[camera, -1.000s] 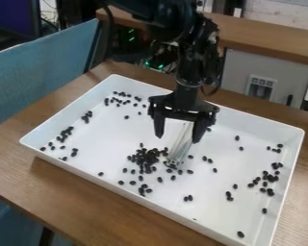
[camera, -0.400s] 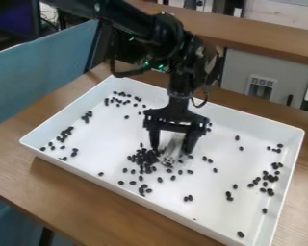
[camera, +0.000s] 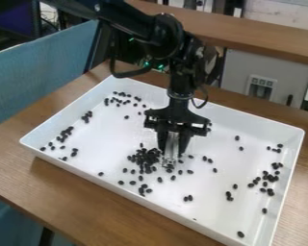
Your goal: Sweep into pile
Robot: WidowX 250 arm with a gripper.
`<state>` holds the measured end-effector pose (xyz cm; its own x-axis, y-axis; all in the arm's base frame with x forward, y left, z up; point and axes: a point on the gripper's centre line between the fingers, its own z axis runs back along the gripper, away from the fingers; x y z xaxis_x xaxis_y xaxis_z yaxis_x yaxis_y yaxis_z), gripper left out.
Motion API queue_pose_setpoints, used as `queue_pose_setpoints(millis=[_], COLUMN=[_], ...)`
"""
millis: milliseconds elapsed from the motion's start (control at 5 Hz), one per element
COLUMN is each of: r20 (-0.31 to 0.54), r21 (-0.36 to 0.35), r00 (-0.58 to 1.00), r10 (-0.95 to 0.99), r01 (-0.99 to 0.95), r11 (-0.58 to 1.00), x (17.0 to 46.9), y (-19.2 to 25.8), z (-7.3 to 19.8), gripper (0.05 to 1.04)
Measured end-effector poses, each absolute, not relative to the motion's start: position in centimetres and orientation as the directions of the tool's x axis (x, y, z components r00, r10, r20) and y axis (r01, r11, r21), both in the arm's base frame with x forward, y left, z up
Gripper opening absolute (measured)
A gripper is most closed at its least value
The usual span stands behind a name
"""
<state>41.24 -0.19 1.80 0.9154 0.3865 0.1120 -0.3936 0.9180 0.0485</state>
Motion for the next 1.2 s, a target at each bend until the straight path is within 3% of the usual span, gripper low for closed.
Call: queue_pose_setpoints(millis=[400,600,800,1200], r20=[0.069,0.101,0.177,0.189], r21=[0.070,0.018,-0.078,-0.117], r00=[0.935,0.959,0.978,0.982], r10=[0.347,0.266,0.111,-0.010], r01=[-0.351,-0.269,-0.098,0.032], r11=[0.934,0.963,0.992,0.993], x=[41.8,41.9,41.5,38.7], y=[-0.2,-2.3,-6.7,-14.1], z=[4.3,5.2,6.4,6.6], gripper=[0.404,0.404,0.404,0.404])
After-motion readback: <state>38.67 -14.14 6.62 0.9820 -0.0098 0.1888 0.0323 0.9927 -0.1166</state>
